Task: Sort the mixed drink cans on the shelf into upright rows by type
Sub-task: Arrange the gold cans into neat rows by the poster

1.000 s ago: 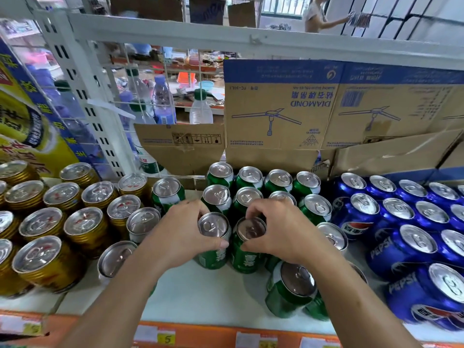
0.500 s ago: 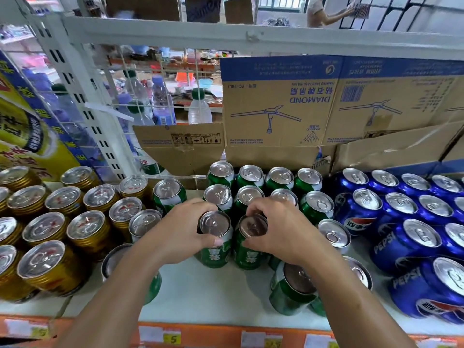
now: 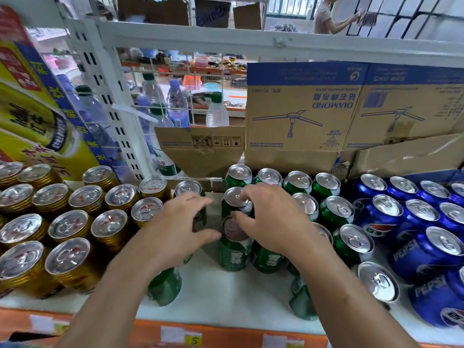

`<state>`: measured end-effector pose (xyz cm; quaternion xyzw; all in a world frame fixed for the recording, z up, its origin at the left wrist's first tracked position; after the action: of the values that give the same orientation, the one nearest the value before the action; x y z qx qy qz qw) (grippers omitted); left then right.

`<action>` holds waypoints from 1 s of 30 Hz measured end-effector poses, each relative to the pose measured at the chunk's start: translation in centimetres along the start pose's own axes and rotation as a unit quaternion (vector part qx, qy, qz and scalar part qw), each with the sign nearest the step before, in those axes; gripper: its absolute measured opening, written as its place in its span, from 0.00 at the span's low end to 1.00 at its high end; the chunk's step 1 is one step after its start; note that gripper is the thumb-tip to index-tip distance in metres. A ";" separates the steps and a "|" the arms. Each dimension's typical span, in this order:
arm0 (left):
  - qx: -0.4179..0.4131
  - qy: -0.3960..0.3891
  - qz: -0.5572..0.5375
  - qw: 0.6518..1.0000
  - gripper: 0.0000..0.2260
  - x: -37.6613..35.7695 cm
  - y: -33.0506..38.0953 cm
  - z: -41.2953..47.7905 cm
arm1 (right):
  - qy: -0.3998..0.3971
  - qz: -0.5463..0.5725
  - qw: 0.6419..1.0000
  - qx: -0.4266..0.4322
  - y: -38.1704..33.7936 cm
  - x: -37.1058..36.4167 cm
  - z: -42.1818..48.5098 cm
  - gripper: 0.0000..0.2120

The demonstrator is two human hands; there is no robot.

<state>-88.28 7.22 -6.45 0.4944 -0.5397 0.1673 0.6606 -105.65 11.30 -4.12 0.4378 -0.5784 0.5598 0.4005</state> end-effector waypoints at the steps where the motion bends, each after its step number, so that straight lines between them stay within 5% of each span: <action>1: 0.020 0.017 0.018 1.000 0.30 0.8 -0.7 -0.7 | -0.009 0.006 1.000 0.013 -0.7 -0.2 0.6 0.13; 7: 0.097 0.011 0.043 0.994 0.19 2.5 -4.2 -3.4 | -0.040 0.024 0.996 0.081 -4.8 -1.7 5.8 0.13; 12: 0.098 -0.044 0.071 0.992 0.20 1.7 -4.8 -0.8 | -0.096 0.036 0.994 0.045 -6.6 -3.6 9.4 0.20; 15: 0.090 -0.028 0.051 0.994 0.20 1.2 -5.3 -0.5 | -0.054 0.052 0.997 0.026 -6.3 -4.4 9.7 0.11; 23: 0.075 0.011 -0.096 0.993 0.13 1.8 -5.8 -1.0 | 0.079 0.143 0.986 0.012 -6.0 -0.9 7.5 0.20; 30: 0.022 0.140 -0.145 0.979 0.14 4.5 -3.2 -2.6 | 0.184 0.269 0.946 0.005 -4.7 4.4 3.4 0.13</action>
<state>-82.82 6.48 -3.84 0.5538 -0.3608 0.1491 0.7355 -102.35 7.73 1.31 0.1577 -0.5882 0.7202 0.3323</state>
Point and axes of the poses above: each hand's wrist, its own z-axis towards the middle knuckle, its own x-axis out of the back of the hand, y = z × x, the point moved 1 cm from there along z, towards the middle knuckle, and after that the axes turned 7 degrees about -y, right-handed, at the moved point
